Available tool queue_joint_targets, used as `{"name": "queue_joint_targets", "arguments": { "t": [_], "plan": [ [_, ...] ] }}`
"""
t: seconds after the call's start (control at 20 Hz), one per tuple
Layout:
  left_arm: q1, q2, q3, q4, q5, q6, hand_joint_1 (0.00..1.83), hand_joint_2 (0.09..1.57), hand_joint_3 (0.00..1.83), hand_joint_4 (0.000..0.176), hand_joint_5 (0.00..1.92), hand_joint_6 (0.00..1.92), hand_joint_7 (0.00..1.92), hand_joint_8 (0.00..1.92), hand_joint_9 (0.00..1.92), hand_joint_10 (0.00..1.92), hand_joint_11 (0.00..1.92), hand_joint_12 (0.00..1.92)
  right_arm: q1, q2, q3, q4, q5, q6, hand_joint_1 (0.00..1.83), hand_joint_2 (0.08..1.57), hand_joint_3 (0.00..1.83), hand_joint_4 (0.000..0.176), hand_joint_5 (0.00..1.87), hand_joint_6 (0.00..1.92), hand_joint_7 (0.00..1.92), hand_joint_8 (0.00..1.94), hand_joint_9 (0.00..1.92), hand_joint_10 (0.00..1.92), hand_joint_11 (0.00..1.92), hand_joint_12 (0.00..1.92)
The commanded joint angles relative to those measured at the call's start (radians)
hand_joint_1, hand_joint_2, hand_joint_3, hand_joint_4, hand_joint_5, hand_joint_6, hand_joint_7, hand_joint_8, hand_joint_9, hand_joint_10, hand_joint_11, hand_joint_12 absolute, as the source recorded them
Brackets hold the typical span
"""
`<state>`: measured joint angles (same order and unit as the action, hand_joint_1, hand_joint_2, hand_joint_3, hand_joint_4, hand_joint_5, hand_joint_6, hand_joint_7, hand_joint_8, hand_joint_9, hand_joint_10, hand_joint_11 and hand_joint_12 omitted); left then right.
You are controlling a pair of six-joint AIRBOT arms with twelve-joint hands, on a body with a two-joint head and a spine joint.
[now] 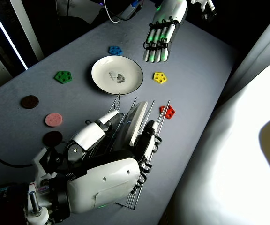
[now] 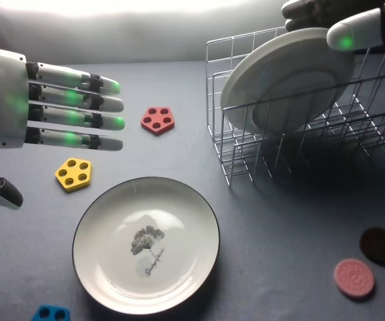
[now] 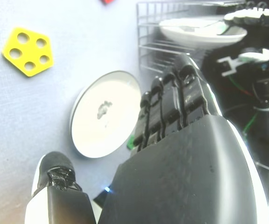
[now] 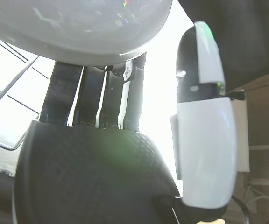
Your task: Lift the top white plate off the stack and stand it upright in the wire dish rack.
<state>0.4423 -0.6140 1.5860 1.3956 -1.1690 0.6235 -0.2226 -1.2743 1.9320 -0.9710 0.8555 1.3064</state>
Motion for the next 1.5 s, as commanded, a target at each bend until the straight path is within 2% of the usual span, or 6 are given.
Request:
{"name": "queue_joint_targets", "arguments": {
  "t": [0.0,0.35,0.6,0.85,1.25,1.45],
  "plan": [
    [-0.021,0.007,-0.005,-0.079,-0.059,0.018,0.21,0.97,0.00,0.000,0.08,0.00,0.10,0.00,0.10,0.00,0.00,0.39,0.012,0.015,0.008,0.069,0.021,0.001,0.96,0.94,0.00,0.023,0.59,0.00,0.60,0.00,0.72,0.00,0.84,0.35],
    [-0.011,0.006,-0.028,-0.116,-0.047,0.035,0.18,0.98,0.00,0.000,0.06,0.00,0.08,0.00,0.08,0.00,0.00,0.36,0.066,0.016,0.022,0.100,0.022,-0.025,0.82,0.90,0.00,0.084,0.45,0.00,0.46,0.00,0.54,0.00,0.61,0.26],
    [-0.010,0.007,-0.029,-0.126,-0.045,0.029,0.20,0.98,0.00,0.000,0.07,0.01,0.09,0.01,0.09,0.00,0.00,0.35,0.084,0.018,0.021,0.099,0.024,-0.035,0.34,0.93,0.00,0.123,0.32,0.00,0.37,0.00,0.34,0.00,0.34,0.14],
    [-0.006,0.009,-0.038,-0.131,-0.051,0.030,0.20,0.97,0.00,0.000,0.09,0.00,0.11,0.00,0.10,0.00,0.00,0.41,0.106,0.025,0.020,0.101,0.024,-0.035,0.29,0.91,0.00,0.169,0.12,0.00,0.18,0.00,0.15,0.00,0.17,0.07],
    [-0.005,0.010,-0.034,-0.149,-0.058,0.041,0.21,0.97,0.00,0.000,0.09,0.00,0.11,0.00,0.11,0.00,0.00,0.41,0.107,0.030,0.013,0.096,0.039,-0.101,0.23,0.91,0.00,0.167,0.08,0.00,0.11,0.00,0.09,0.00,0.11,0.04],
    [-0.005,0.012,-0.043,-0.164,-0.061,0.041,0.25,0.96,0.00,0.000,0.12,0.01,0.14,0.01,0.13,0.01,0.01,0.41,0.113,0.042,-0.020,0.123,0.104,-0.292,0.26,0.92,0.00,0.150,0.12,0.01,0.14,0.01,0.11,0.01,0.13,0.05]
  ]
}}
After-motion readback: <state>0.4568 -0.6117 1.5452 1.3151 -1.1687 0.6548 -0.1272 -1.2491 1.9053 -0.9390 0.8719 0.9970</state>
